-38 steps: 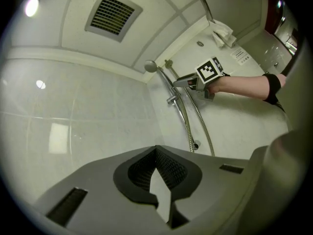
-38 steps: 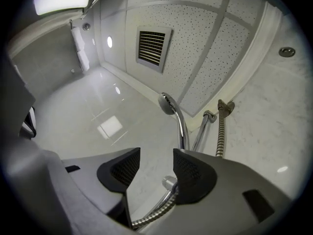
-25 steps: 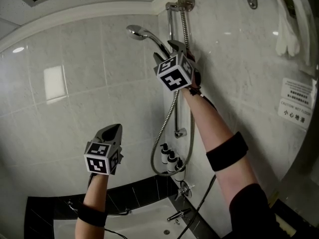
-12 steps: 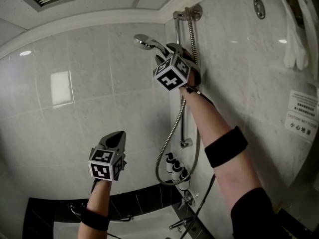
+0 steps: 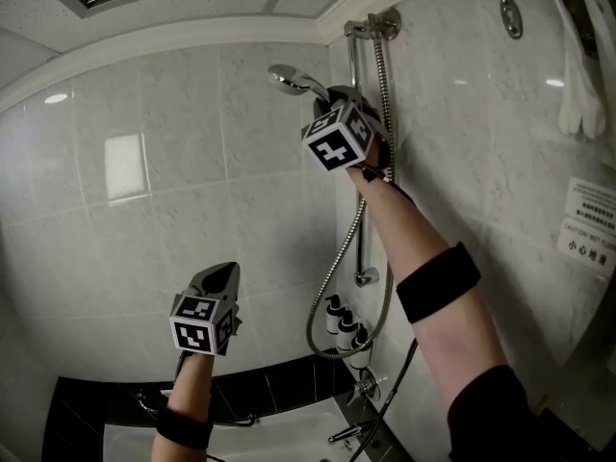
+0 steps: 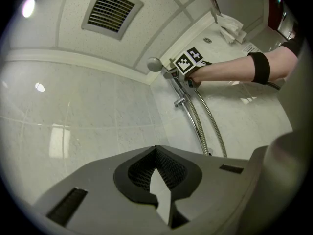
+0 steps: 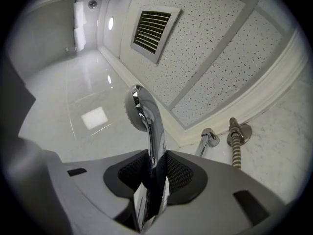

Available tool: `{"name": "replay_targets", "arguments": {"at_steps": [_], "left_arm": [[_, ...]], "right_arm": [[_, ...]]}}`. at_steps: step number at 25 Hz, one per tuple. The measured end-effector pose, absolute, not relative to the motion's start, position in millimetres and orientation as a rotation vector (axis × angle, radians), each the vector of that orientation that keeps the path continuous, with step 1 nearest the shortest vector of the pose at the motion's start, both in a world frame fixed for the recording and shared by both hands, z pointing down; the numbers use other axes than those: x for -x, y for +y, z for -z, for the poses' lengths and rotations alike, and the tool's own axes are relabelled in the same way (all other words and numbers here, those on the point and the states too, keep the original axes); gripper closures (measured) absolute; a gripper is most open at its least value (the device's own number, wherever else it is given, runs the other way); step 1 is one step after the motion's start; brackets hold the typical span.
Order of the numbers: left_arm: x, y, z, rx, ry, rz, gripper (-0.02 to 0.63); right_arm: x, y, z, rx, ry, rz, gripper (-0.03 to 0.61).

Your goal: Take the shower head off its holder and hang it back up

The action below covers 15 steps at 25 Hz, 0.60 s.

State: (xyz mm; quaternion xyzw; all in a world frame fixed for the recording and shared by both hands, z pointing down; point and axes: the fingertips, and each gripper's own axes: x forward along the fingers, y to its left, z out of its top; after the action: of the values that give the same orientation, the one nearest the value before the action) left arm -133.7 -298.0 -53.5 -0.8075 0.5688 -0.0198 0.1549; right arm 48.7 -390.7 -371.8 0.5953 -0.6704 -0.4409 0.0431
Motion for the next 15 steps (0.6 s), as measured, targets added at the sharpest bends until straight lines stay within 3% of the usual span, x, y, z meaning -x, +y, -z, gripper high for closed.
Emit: {"name": "replay_targets", "arguments": {"at_steps": [15], "left_arm": [[160.3,-297.9,40.3,2.317,1.691,0.08,0.614]], "right_arm": [[-48.0,-387.6,375.1,-1.824,-2.113,1.291,0.466]]}}
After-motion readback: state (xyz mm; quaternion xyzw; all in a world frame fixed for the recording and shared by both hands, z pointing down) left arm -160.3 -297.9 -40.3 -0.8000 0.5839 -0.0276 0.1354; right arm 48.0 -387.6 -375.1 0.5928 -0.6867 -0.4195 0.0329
